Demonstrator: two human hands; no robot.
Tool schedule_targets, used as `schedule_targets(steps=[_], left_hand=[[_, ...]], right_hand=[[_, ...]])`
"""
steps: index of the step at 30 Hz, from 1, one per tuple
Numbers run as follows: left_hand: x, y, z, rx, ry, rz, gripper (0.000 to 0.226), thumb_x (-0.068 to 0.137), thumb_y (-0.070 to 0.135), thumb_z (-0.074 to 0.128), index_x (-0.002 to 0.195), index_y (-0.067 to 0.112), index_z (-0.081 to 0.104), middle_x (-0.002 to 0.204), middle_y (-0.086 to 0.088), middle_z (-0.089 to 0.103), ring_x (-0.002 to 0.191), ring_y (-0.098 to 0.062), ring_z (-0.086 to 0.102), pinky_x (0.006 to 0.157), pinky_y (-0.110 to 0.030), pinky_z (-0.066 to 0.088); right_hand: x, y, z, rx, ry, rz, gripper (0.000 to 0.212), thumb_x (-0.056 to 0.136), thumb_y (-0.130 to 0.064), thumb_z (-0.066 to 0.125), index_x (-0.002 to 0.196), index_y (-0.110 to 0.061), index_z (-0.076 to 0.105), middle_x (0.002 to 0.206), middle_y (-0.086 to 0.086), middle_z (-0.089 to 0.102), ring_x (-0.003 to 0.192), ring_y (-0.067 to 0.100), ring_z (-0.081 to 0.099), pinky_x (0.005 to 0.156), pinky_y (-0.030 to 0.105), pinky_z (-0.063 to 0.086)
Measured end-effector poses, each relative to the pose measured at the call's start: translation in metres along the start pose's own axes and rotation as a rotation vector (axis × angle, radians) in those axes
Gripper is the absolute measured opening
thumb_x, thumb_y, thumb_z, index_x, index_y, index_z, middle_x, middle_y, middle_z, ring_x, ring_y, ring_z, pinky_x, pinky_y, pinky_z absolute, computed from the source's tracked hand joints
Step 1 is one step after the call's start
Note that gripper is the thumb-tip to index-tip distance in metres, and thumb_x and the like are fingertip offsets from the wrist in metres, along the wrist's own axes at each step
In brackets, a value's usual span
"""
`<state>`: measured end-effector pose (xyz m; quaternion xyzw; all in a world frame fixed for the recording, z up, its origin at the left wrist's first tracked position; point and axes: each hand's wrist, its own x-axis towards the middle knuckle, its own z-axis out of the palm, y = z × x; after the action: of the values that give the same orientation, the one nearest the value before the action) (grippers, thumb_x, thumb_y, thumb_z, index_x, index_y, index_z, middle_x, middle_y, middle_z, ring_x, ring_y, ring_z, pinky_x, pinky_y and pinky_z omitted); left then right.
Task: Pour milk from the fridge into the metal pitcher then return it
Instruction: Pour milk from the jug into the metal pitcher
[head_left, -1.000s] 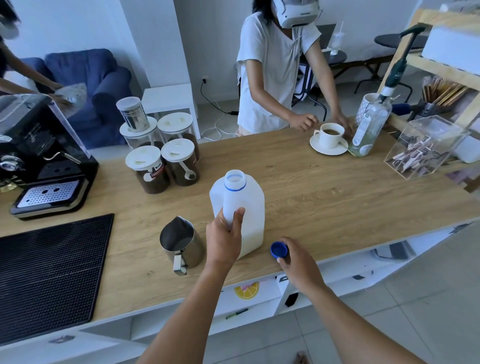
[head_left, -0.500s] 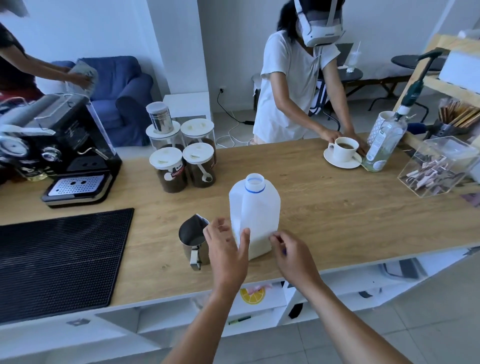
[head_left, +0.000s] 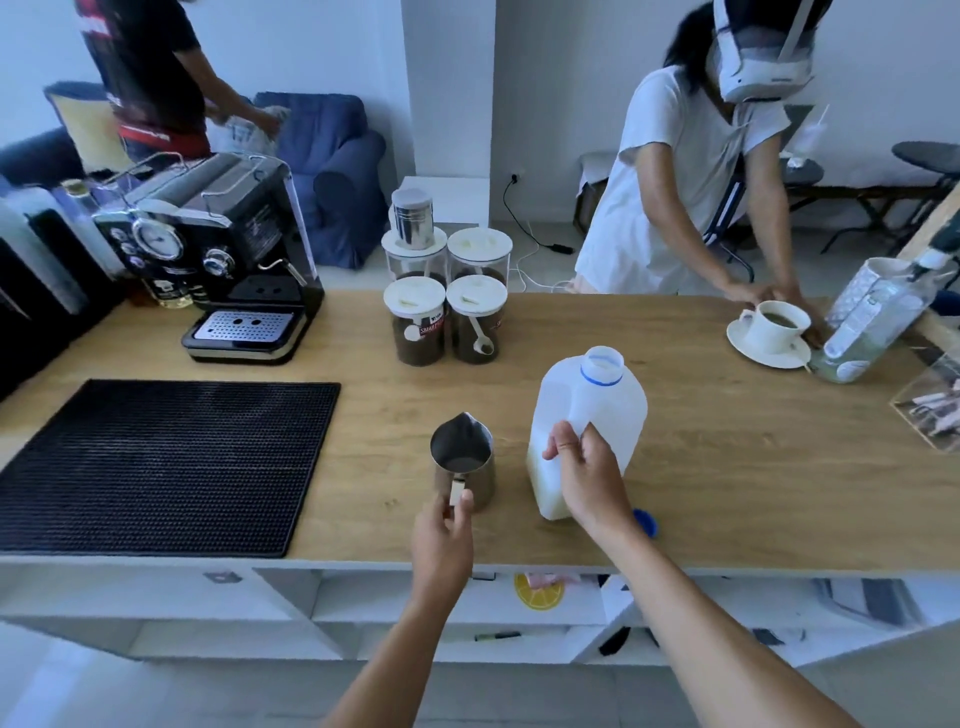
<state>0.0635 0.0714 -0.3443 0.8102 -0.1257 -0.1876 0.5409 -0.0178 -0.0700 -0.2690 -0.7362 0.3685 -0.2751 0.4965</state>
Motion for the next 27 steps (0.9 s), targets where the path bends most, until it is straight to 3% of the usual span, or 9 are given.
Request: schedule_targets(steps=[4,7,10,13,16,22,27], left_hand=[[0.006,0.004,-0.009,-0.087,-0.054,-0.022,0.037,0.102,0.03,0.041,0.071,0.012,0.05,0.065,0.001,0.044,0.061,-0.013,0.041,0.056,-0.029,0.031],[0.016,-0.005,-0.023,-0.116,-0.027,0.035,0.042,0.102,0.029,0.044,0.064,0.012,0.039,0.063,-0.001,0.033,0.057,-0.01,0.03,0.054,-0.029,0.025],[0.032,-0.02,-0.036,-0.092,-0.023,0.068,0.046,0.1,0.025,0.047,0.062,0.0,0.041,0.059,-0.004,0.036,0.058,-0.014,0.036,0.053,-0.027,0.026],[0.036,-0.02,-0.043,-0.131,-0.066,0.098,0.042,0.099,0.022,0.048,0.06,0.013,0.035,0.057,-0.002,0.028,0.056,-0.016,0.027,0.055,-0.03,0.028],[0.036,-0.019,-0.046,-0.132,-0.079,0.127,0.043,0.099,0.02,0.048,0.059,0.012,0.035,0.057,-0.004,0.03,0.054,-0.016,0.025,0.049,-0.027,0.022],[0.037,-0.017,-0.047,-0.16,-0.071,0.167,0.05,0.099,0.013,0.049,0.056,0.021,0.024,0.052,0.008,0.022,0.053,-0.012,0.02,0.049,-0.026,0.017],[0.04,-0.019,-0.047,-0.171,-0.088,0.167,0.05,0.099,0.015,0.048,0.056,0.021,0.023,0.051,0.008,0.022,0.053,-0.014,0.021,0.05,-0.03,0.018]], right_hand=[[0.012,-0.005,-0.018,0.026,-0.068,-0.046,0.042,0.103,-0.031,0.036,0.072,-0.005,0.049,0.066,0.004,0.055,0.074,0.031,0.059,0.078,0.038,0.047],[0.016,-0.013,-0.029,0.039,-0.16,-0.06,0.037,0.103,-0.031,0.037,0.074,-0.01,0.048,0.059,0.001,0.052,0.061,0.023,0.053,0.074,0.045,0.051],[0.012,-0.019,-0.032,0.012,-0.236,-0.061,0.034,0.103,-0.031,0.039,0.075,-0.012,0.046,0.054,-0.004,0.048,0.052,0.021,0.047,0.061,0.041,0.046],[0.006,-0.024,-0.034,-0.018,-0.33,-0.027,0.034,0.102,-0.032,0.04,0.077,-0.009,0.043,0.054,-0.002,0.041,0.047,0.02,0.039,0.053,0.033,0.038],[0.001,-0.026,-0.031,-0.085,-0.411,0.017,0.034,0.101,-0.033,0.043,0.077,-0.009,0.042,0.053,-0.001,0.036,0.046,0.019,0.034,0.048,0.031,0.034],[0.0,-0.025,-0.019,-0.371,-0.528,0.068,0.043,0.096,-0.049,0.043,0.073,-0.014,0.04,0.058,0.001,0.041,0.049,0.02,0.037,0.05,0.033,0.036],[-0.002,-0.025,-0.006,-0.618,-0.545,0.031,0.047,0.095,-0.054,0.039,0.069,-0.015,0.036,0.062,0.001,0.045,0.052,0.019,0.039,0.056,0.031,0.034]])
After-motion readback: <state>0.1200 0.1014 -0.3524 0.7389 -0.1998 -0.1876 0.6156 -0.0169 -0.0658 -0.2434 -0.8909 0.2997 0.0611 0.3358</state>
